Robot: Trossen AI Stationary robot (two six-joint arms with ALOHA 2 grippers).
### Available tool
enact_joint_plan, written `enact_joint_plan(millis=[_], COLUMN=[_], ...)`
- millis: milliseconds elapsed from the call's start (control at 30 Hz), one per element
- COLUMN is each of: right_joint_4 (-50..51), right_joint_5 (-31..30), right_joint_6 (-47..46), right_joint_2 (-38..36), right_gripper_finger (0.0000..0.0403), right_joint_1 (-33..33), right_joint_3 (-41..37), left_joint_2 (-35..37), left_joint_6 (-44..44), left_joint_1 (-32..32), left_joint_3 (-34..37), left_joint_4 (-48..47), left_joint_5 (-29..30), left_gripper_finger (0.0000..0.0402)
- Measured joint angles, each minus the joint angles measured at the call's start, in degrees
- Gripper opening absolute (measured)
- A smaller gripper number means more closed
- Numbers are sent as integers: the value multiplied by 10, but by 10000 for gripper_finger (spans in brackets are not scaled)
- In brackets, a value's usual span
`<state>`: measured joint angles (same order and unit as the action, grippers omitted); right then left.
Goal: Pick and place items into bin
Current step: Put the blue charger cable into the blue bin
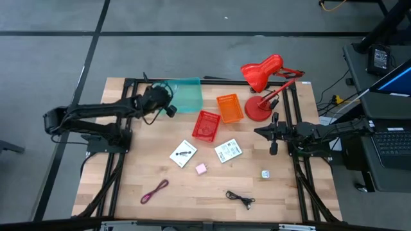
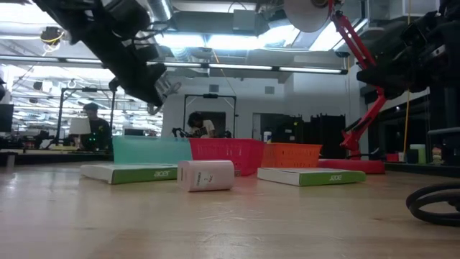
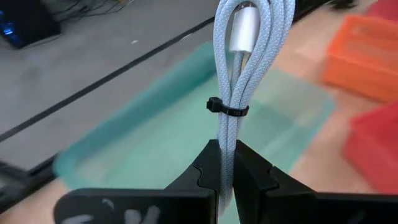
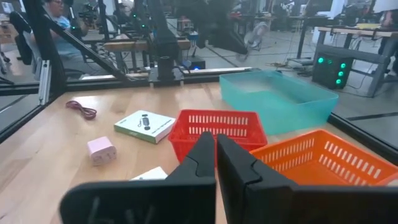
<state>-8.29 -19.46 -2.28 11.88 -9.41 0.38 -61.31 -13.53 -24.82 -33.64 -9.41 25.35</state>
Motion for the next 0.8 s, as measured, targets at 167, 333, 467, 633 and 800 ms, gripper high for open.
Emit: enact_joint_plan(millis=[167,333,467,633,800], right_joint_4=[0,0,0,0,0], right_joint_5=[0,0,0,0,0], right_joint_6=[0,0,0,0,7], right_joint_2=[0,0,0,0,0], right_gripper_finger=[0,0,0,0,0], right_joint_1=[0,0,0,0,0], right_joint_3=[0,0,0,0,0], left_joint_2=[-29,-70,-111,-160,-194], left_joint_6=[24,39,53,53,53], left_joint_1=[-44,-73,-89,-108,-118], left_joint_3=[-10,-23,-27,-27,-27], left_joint_4=[-13,-13,-13,-12,-10], left_joint_5=[-23,-68,-72,-74,-76], left_gripper_finger=[15,15,15,15,15])
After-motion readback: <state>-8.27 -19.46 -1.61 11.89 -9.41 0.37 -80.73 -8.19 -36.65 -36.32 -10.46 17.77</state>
